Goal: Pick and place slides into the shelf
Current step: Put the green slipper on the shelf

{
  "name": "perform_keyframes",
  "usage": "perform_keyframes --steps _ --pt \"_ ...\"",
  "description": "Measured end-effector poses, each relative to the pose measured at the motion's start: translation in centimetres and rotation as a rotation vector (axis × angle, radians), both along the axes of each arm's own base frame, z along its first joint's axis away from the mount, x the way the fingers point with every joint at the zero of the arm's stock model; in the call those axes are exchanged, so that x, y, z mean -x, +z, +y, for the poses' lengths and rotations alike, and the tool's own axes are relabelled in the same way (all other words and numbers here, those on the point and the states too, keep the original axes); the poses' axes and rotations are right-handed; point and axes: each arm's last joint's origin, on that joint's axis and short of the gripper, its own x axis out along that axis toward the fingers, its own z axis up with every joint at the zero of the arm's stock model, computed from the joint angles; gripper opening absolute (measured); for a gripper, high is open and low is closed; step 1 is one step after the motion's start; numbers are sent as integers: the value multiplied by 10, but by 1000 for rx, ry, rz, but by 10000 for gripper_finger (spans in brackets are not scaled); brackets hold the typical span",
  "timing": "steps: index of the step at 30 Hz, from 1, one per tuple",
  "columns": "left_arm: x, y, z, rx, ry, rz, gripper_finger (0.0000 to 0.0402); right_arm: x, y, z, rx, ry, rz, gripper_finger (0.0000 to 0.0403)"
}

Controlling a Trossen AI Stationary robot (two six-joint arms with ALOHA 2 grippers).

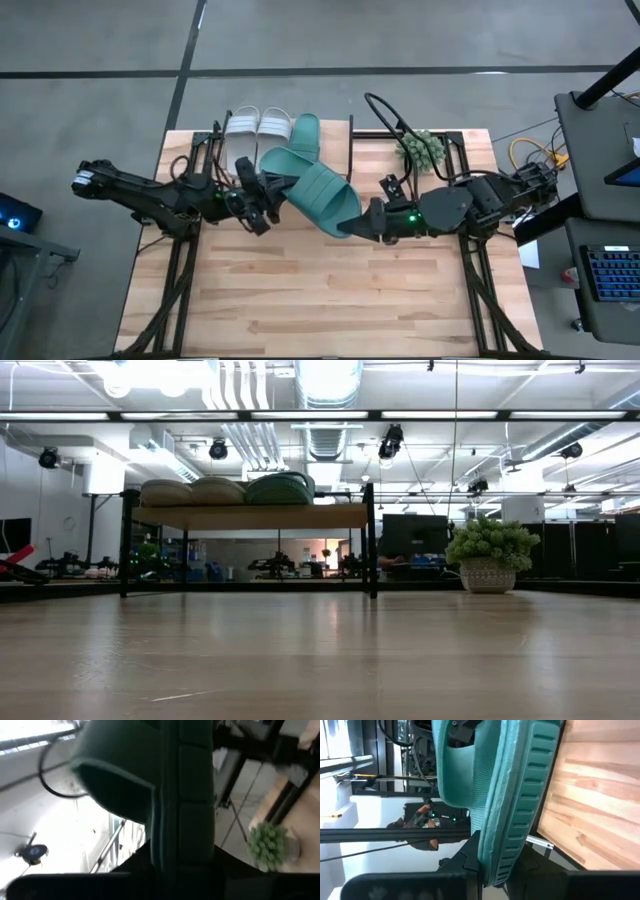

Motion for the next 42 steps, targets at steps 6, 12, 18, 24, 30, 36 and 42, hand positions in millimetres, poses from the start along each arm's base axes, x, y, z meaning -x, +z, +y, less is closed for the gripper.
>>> perform_keyframes --steps 6,12,18,24,30,36,42 --pt "-12 -5 0 27 105 -22 176 -1 -1 0 25 -17 0 38" --pt "-17 4 0 44 152 -136 256 -3 -2 0 41 -34 -2 37" --pt "-16 12 1 62 181 -166 307 -3 -2 -5 111 -126 -5 37" --pt "-15 11 1 139 240 -174 322 -3 -1 -10 185 -207 -3 37" --pt "-15 5 -3 202 282 -172 323 -2 -7 -18 259 -310 57 37" --pt "-12 4 -13 284 278 -193 323 1 -14 -32 323 -484 125 37" --pt "-7 3 -22 324 359 -184 323 -1 -25 -45 352 -587 172 37"
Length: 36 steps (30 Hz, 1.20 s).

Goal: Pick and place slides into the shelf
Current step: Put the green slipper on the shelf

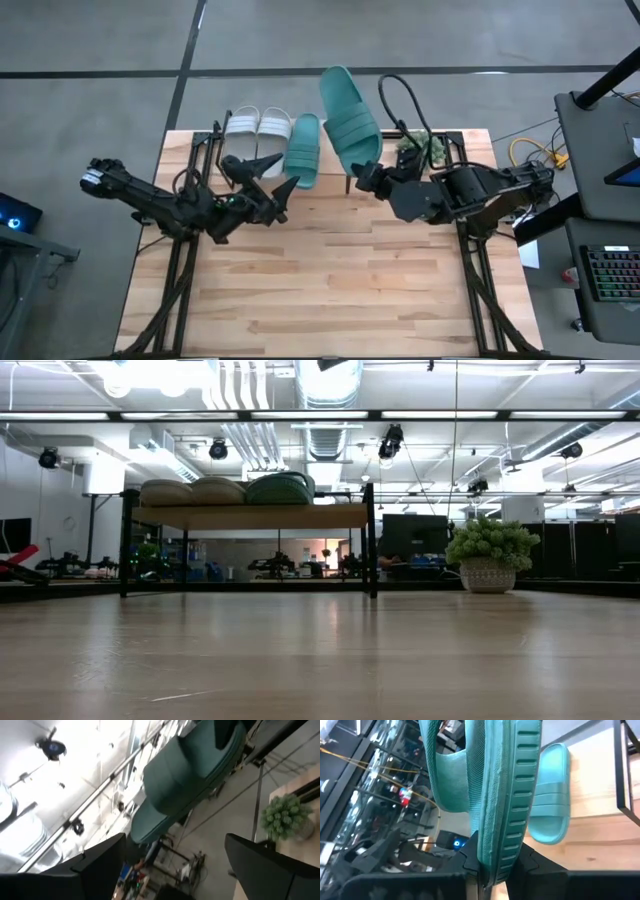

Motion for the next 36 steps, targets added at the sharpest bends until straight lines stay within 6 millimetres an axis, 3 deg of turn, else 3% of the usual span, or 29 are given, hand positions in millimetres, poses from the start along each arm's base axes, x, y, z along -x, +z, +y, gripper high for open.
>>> perform_keyframes --steps 16,36 --pt "14 20 -18 104 90 -28 323 -15 -47 -13 -39 -102 60 37" --pt "23 26 -34 132 49 -35 323 -38 -121 -34 -98 -134 -129 37"
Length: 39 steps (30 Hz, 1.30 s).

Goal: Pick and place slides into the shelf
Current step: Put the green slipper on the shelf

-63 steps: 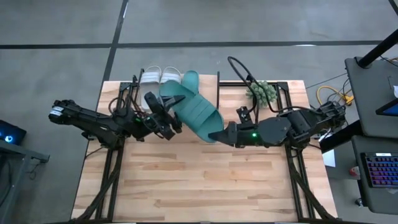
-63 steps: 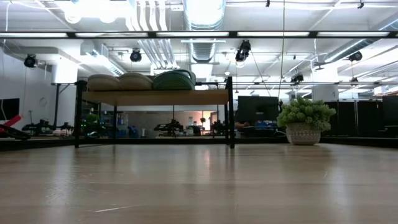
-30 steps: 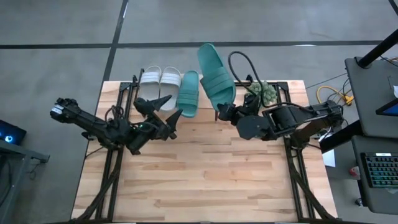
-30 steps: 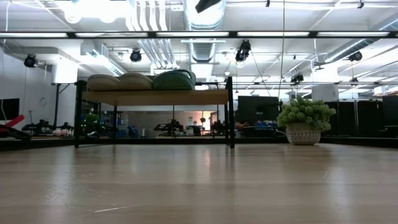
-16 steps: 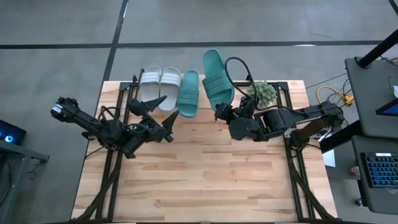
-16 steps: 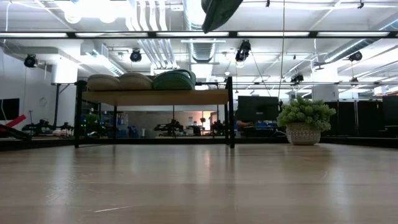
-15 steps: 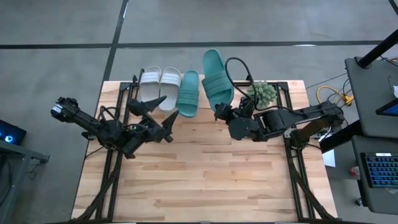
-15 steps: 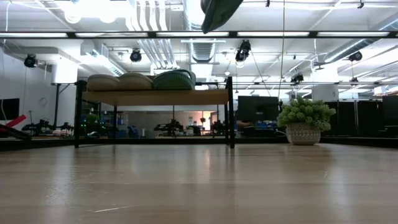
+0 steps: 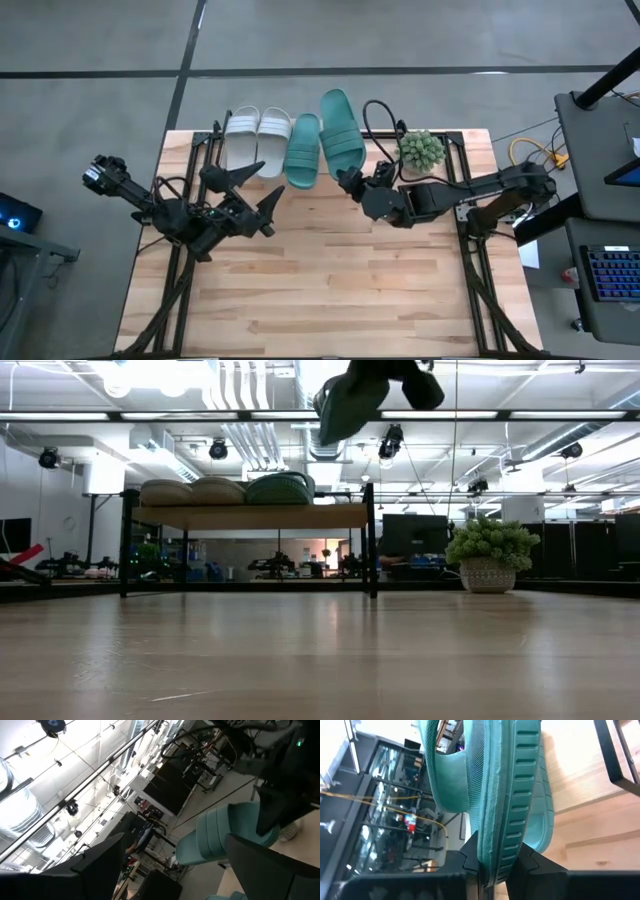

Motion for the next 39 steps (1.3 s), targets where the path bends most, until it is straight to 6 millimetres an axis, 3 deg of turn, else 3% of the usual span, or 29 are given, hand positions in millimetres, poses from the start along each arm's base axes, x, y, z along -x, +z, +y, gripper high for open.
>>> perform_keyframes --steps 16,32,39 --pt "-1 0 -1 -1 -2 2 323 0 -49 -22 -10 -76 -86 37" --pt "0 3 -1 4 -5 -9 323 1 -65 -42 7 -87 -28 37" --pt "1 12 0 12 -8 -31 323 -14 -78 -42 -1 -74 6 37"
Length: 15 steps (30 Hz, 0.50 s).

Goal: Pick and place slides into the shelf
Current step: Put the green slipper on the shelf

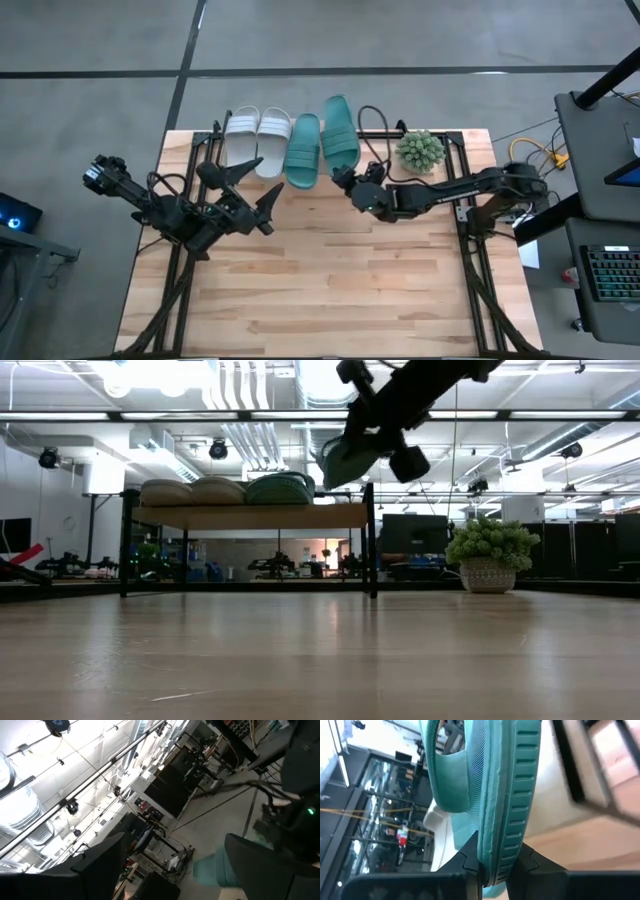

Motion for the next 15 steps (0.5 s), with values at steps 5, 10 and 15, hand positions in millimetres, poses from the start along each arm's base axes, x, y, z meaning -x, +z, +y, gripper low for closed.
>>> perform_keyframes --steps 5,10,15 --pt "1 2 0 -2 0 -1 323 -21 -7 2 -9 21 20 37" --pt "1 3 0 3 6 -1 323 -30 -1 0 26 27 37 37" --pt "1 3 1 6 12 0 323 -30 5 -1 68 26 65 37"
